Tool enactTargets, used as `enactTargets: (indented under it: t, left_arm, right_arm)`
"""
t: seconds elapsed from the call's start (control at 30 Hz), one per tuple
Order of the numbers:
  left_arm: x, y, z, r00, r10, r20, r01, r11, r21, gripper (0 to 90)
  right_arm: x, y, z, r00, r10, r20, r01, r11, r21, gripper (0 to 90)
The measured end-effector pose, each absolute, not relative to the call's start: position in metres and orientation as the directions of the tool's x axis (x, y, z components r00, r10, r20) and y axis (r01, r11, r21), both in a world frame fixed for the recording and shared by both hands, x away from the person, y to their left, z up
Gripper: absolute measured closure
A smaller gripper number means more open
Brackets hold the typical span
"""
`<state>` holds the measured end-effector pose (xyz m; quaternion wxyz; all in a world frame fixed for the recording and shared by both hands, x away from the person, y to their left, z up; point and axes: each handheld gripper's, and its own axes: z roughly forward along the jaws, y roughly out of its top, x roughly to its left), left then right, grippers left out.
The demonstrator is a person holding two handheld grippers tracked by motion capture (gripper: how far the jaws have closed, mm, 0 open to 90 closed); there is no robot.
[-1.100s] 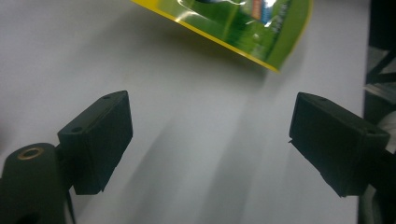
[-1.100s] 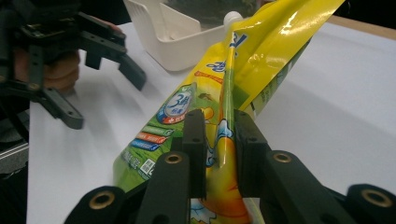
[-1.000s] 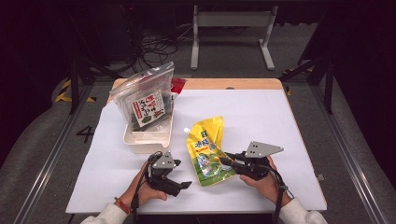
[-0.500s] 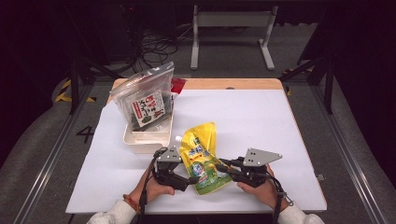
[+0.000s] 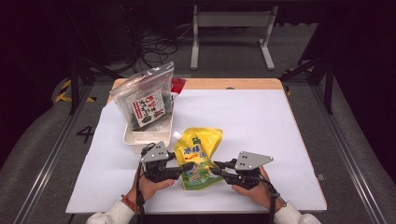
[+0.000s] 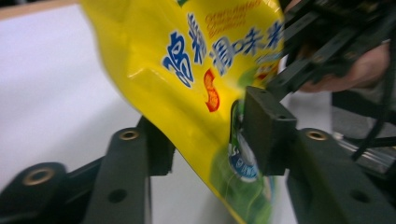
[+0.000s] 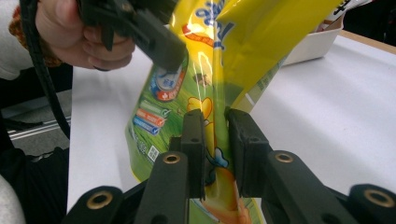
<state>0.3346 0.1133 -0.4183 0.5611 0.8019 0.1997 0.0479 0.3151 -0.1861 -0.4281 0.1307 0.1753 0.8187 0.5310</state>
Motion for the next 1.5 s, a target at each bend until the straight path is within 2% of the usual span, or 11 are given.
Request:
enactTargets:
  t: [0.1, 0.2, 0.3, 0.37, 0.53, 0.77, 1.0, 1.1, 1.4, 1.5]
  left_arm:
    - [0.333, 0.114, -0.415, 0.935, 0.329, -0.134, 0.236, -0.292, 0.927, 69.7]
    - [0.327, 0.107, -0.413, 0.942, 0.330, -0.063, 0.184, -0.349, 0.919, 74.5]
    - [0.328, 0.108, -0.412, 0.940, 0.336, -0.064, 0.186, -0.342, 0.921, 81.4]
    - [0.328, 0.107, -0.411, 0.938, 0.341, -0.058, 0.182, -0.344, 0.921, 82.9]
    - [0.326, 0.109, -0.406, 0.943, 0.331, -0.040, 0.166, -0.361, 0.918, 84.1]
    - [0.326, 0.115, -0.404, 0.948, 0.317, -0.024, 0.147, -0.368, 0.918, 84.7]
    - [0.325, 0.123, -0.402, 0.944, 0.330, -0.004, 0.134, -0.370, 0.919, 85.0]
    - [0.325, 0.126, -0.401, 0.943, 0.332, 0.000, 0.129, -0.367, 0.921, 85.0]
    - [0.326, 0.135, -0.399, 0.939, 0.345, 0.017, 0.119, -0.369, 0.922, 85.2]
    - [0.324, 0.140, -0.396, 0.930, 0.363, 0.057, 0.088, -0.373, 0.924, 85.2]
  right_arm:
    - [0.314, -0.184, -0.427, -0.906, 0.422, -0.037, 0.139, 0.376, 0.916, 77.1]
    - [0.312, -0.180, -0.426, -0.907, 0.418, -0.056, 0.120, 0.383, 0.916, 76.8]
    - [0.310, -0.178, -0.426, -0.907, 0.416, -0.065, 0.112, 0.387, 0.915, 76.9]
    - [0.311, -0.178, -0.426, -0.905, 0.421, -0.066, 0.113, 0.386, 0.915, 77.4]
    - [0.311, -0.176, -0.426, -0.899, 0.434, -0.064, 0.118, 0.380, 0.917, 71.9]
    - [0.312, -0.179, -0.422, -0.882, 0.470, -0.043, 0.159, 0.382, 0.910, 45.4]
    - [0.311, -0.191, -0.419, -0.868, 0.492, -0.068, 0.179, 0.436, 0.882, 29.2]
    - [0.307, -0.199, -0.419, -0.863, 0.497, -0.089, 0.181, 0.468, 0.865, 24.2]
    - [0.296, -0.222, -0.422, -0.837, 0.539, -0.101, 0.227, 0.508, 0.831, 19.3]
    - [0.294, -0.231, -0.425, -0.819, 0.564, -0.107, 0.251, 0.520, 0.816, 18.0]
